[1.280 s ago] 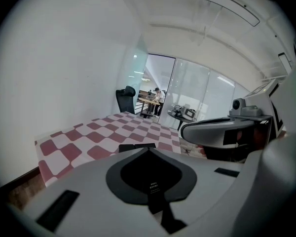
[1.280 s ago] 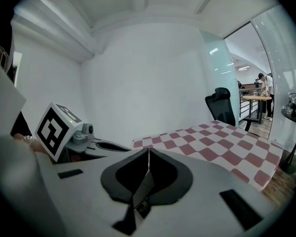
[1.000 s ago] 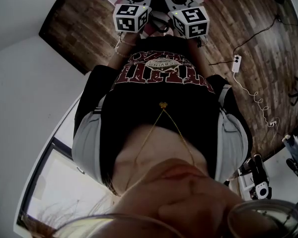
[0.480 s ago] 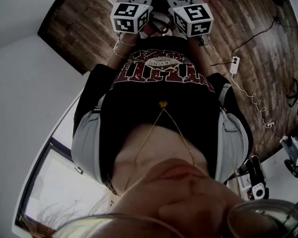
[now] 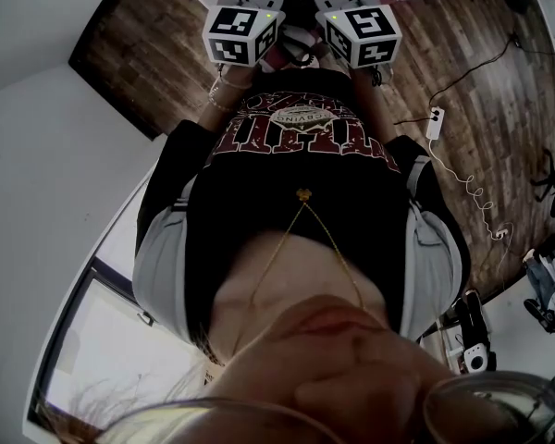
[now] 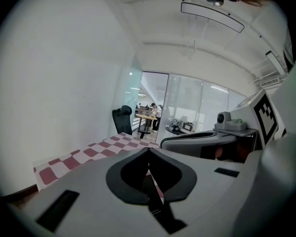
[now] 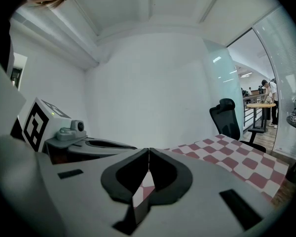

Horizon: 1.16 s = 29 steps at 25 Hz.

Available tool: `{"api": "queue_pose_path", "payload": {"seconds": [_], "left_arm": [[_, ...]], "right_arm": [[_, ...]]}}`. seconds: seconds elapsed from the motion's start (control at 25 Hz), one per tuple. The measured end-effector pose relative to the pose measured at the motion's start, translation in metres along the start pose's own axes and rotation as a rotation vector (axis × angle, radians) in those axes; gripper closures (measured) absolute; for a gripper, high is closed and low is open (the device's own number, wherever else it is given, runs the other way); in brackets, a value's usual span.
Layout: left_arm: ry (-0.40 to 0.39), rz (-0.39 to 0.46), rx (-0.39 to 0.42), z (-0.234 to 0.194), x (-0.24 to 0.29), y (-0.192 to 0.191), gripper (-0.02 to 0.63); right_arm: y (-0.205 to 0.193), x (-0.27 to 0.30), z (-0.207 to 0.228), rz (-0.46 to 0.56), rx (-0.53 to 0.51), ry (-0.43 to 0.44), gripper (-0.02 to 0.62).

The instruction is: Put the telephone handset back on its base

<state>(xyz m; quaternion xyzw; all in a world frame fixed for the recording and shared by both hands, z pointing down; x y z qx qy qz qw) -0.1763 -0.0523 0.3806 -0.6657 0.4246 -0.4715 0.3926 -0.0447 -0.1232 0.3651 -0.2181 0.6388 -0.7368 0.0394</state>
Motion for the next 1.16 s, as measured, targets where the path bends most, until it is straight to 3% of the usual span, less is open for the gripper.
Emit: {"api": "queue_pose_path", "payload": {"seconds": [1.16], "left_arm": [[-0.036, -0.024, 0.036, -0.002, 0.014, 0.004, 0.595]], "right_arm": [[-0.007, 0.007, 0.007, -0.029, 0.022, -0.028, 0.574]]}}
Point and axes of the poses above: the fingertips, and each gripper's own axes: x forward along the fingers, z to its right, y out of its top, the point moved 10 cm from there along -x, backward along the fingers, and after that the axes turned 4 degrees about -x, right-handed, at the moved point
